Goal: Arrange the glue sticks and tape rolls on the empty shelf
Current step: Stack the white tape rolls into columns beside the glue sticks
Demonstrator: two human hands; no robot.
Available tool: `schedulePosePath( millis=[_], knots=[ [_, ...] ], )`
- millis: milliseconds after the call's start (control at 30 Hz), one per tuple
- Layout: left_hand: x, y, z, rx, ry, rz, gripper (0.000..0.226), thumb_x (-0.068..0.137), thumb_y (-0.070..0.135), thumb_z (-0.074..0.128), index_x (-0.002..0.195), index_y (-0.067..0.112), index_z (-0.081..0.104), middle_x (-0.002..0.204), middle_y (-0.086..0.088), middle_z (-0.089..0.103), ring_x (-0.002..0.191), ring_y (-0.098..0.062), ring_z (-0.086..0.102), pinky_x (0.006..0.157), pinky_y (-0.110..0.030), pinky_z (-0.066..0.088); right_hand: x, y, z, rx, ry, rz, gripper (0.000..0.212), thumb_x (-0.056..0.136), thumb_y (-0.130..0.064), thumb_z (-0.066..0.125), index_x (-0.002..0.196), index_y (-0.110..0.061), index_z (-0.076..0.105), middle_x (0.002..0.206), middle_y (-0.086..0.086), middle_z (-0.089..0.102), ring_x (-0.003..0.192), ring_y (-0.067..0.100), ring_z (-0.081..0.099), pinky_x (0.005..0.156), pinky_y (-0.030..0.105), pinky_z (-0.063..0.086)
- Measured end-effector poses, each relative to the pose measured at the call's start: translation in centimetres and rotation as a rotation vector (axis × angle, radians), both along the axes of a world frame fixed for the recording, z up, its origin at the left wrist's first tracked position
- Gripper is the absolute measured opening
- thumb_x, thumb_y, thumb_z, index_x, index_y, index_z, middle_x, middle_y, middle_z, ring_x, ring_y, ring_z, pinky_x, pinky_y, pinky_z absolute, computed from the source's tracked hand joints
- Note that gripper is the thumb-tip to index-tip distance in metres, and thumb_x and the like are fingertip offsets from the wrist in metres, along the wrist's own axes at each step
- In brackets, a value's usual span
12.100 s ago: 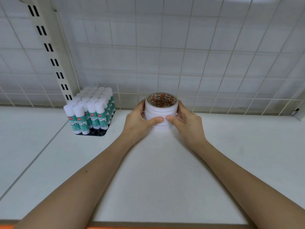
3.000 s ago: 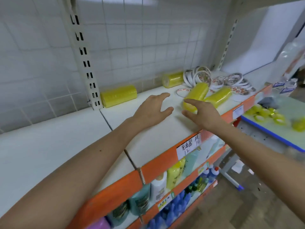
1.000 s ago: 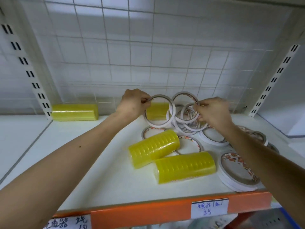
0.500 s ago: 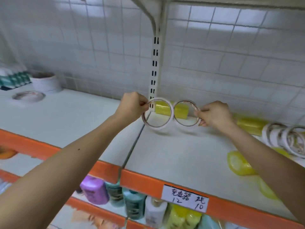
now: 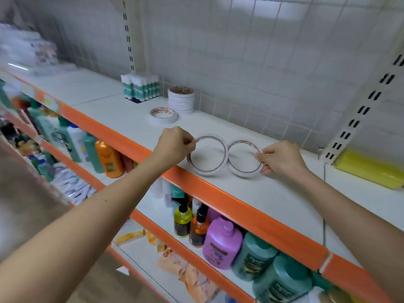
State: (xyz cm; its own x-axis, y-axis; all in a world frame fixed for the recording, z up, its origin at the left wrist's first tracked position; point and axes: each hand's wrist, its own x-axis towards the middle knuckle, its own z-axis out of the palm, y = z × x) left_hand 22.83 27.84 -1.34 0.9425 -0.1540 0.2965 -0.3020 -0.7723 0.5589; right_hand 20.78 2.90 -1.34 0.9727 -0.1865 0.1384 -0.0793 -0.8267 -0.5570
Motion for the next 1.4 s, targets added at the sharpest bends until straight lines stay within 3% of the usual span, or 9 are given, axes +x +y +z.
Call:
schedulePosePath(
  millis=[167,333,467,600,767,967,1167,1300,1400],
  knots=[
    [3.5,6.1,-0.6,0.029,0.013,0.073,0.028,0.085,0.014,0.056,0.057,0.013,0.054,0.064,-0.012,0.063,0.06,-0.02,0.048,0.061,-0.03,0.041,4.9,6.1,-0.8,0.075,0.027,0.069,0.034,0.081,-0.02,0.063,0.072,0.013,0.061,0.06,0.02,0.065,0.034,0.002,0.049,0.057,0.024,0.044],
    [8.1,11.3,0.0,0.062,0.002,0.099,0.024,0.085,0.012,0.055,0.062,0.013,0.059,0.07,-0.012,0.068,0.061,-0.02,0.051,0.067,-0.032,0.045,10.6,11.7,-0.8,0.107,0.014,0.098,0.033,0.082,-0.019,0.062,0.073,0.013,0.061,0.057,0.016,0.064,0.031,0.0,0.049,0.058,0.024,0.046],
    [11.8,14.3,1.2,0.091,0.006,0.089,0.024,0.085,0.012,0.055,0.061,0.016,0.057,0.068,-0.009,0.066,0.052,-0.01,0.047,0.06,-0.024,0.036,14.1,15.2,-0.3,0.163,0.028,0.105,0.03,0.081,-0.018,0.063,0.069,0.009,0.063,0.055,0.01,0.066,0.034,0.002,0.054,0.056,0.016,0.047],
    [15.5,16.6,2.4,0.104,-0.005,0.067,0.024,0.084,0.011,0.056,0.06,0.011,0.059,0.07,-0.016,0.067,0.062,-0.02,0.048,0.062,-0.029,0.038,16.8,18.3,0.2,0.211,0.05,0.069,0.031,0.082,-0.019,0.062,0.082,0.012,0.065,0.067,0.017,0.07,0.038,0.004,0.057,0.066,0.023,0.053],
    [19.8,18.5,2.7,0.122,0.02,0.007,0.023,0.084,0.012,0.055,0.061,0.01,0.06,0.073,-0.018,0.068,0.067,-0.021,0.052,0.063,-0.028,0.043,18.9,21.3,0.5,0.304,0.106,-0.014,0.028,0.081,-0.016,0.064,0.081,0.012,0.067,0.047,0.005,0.063,0.033,0.003,0.055,0.044,0.012,0.047],
    [24.3,18.9,2.9,0.116,0.095,-0.185,0.024,0.081,0.008,0.056,0.06,0.0,0.064,0.077,-0.019,0.07,0.077,-0.03,0.065,0.067,-0.03,0.048,19.8,23.6,0.3,0.385,0.115,-0.175,0.026,0.078,-0.021,0.071,0.081,0.005,0.071,0.035,-0.005,0.058,0.033,0.003,0.056,0.044,0.012,0.049],
    [26.7,17.9,2.5,0.175,0.081,-0.377,0.02,0.084,0.012,0.058,0.079,0.001,0.073,0.078,-0.015,0.072,0.074,-0.021,0.067,0.075,-0.027,0.052,19.5,24.6,-0.7,0.374,0.07,-0.328,0.03,0.08,-0.027,0.068,0.077,0.003,0.07,0.064,0.013,0.069,0.047,0.01,0.062,0.064,0.023,0.056],
    [27.6,17.6,1.8,0.164,0.077,-0.429,0.019,0.083,0.016,0.061,0.077,0.004,0.074,0.073,-0.012,0.072,0.042,0.006,0.051,0.06,-0.013,0.047,19.0,24.9,-1.0,0.393,0.042,-0.365,0.038,0.084,-0.033,0.061,0.066,0.001,0.063,0.071,0.016,0.067,0.066,0.013,0.068,0.085,0.03,0.052],
    [27.7,17.4,1.8,0.119,0.083,-0.452,0.029,0.086,0.03,0.06,0.075,0.006,0.074,0.061,-0.004,0.066,0.048,0.001,0.053,0.053,-0.006,0.04,18.3,24.7,-0.9,0.518,0.055,-0.332,0.035,0.083,-0.032,0.063,0.081,0.003,0.066,0.089,0.018,0.071,0.085,0.024,0.069,0.093,0.034,0.05]
  ],
)
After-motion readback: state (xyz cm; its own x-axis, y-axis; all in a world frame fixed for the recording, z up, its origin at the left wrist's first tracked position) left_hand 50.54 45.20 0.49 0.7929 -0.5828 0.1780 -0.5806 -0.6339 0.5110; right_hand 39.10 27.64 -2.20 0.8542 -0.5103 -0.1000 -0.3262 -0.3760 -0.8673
